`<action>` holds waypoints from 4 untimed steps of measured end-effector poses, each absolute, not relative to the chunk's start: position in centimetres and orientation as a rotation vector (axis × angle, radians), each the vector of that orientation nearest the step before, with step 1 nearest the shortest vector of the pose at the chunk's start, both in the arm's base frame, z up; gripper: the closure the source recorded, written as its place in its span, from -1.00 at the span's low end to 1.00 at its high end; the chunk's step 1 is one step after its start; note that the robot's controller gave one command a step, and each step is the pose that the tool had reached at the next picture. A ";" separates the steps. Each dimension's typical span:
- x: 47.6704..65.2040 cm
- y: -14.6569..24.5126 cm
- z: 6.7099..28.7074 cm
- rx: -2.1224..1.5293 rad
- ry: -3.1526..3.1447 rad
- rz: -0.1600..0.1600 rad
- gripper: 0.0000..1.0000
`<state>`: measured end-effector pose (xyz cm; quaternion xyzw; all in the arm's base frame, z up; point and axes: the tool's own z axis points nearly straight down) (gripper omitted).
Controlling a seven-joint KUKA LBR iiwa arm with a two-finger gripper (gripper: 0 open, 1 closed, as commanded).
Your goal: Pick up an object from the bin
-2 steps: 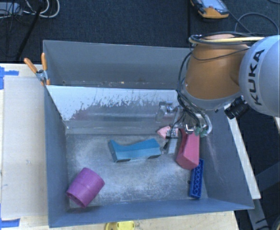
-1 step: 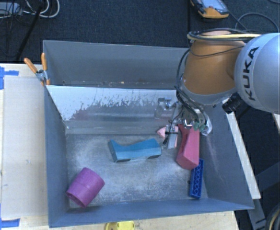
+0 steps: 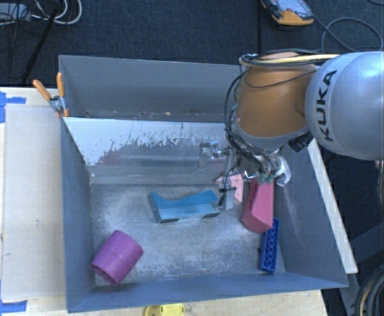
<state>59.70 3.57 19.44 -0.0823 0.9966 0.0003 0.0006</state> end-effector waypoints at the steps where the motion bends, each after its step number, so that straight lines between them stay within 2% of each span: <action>1: 58.7 5.9 17.6 0.170 3.138 0.000 -1.00; 2: 57.6 7.9 15.9 0.175 3.138 0.000 -1.00; 3: 56.2 7.8 15.4 -0.220 3.136 0.001 -1.00; 4: 60.9 8.0 14.1 -0.536 3.095 0.002 1.00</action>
Offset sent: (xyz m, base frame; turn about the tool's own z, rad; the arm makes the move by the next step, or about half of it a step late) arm -0.0333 0.0621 -0.0543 0.0164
